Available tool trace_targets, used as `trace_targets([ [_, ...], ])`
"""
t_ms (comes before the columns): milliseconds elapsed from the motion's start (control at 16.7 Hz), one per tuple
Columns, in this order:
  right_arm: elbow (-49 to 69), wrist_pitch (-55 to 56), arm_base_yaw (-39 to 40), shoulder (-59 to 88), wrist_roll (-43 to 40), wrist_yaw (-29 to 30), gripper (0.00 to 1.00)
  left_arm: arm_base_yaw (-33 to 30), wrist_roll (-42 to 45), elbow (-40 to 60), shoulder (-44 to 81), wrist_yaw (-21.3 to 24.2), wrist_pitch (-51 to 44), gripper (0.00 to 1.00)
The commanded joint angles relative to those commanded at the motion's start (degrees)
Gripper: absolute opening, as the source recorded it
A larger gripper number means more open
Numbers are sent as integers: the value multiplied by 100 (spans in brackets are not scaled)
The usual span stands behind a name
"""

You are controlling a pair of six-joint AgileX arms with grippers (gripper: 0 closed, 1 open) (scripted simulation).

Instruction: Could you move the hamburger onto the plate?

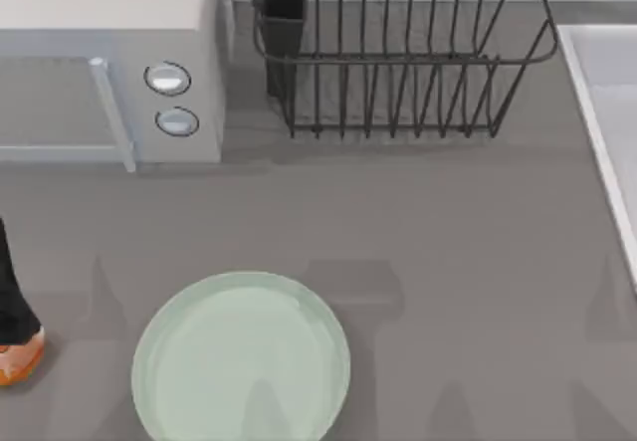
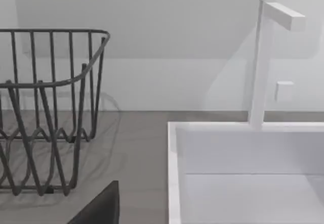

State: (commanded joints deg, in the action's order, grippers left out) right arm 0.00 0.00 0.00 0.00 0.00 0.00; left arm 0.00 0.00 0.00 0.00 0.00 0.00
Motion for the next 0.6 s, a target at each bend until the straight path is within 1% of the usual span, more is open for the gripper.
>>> trace_targets([
  [180, 0, 0, 0, 0, 0, 0, 100, -2, 34, 65, 70, 6, -59, 100],
  [300, 0, 0, 0, 0, 0, 0, 100, 2, 178, 339, 377, 18, -314, 100],
  [420, 0, 0, 0, 0, 0, 0, 100, 25, 411, 770, 925, 21, -732, 100],
  [600, 0, 0, 0, 0, 0, 0, 100, 88, 875, 1592, 2213, 6, -1589, 100],
])
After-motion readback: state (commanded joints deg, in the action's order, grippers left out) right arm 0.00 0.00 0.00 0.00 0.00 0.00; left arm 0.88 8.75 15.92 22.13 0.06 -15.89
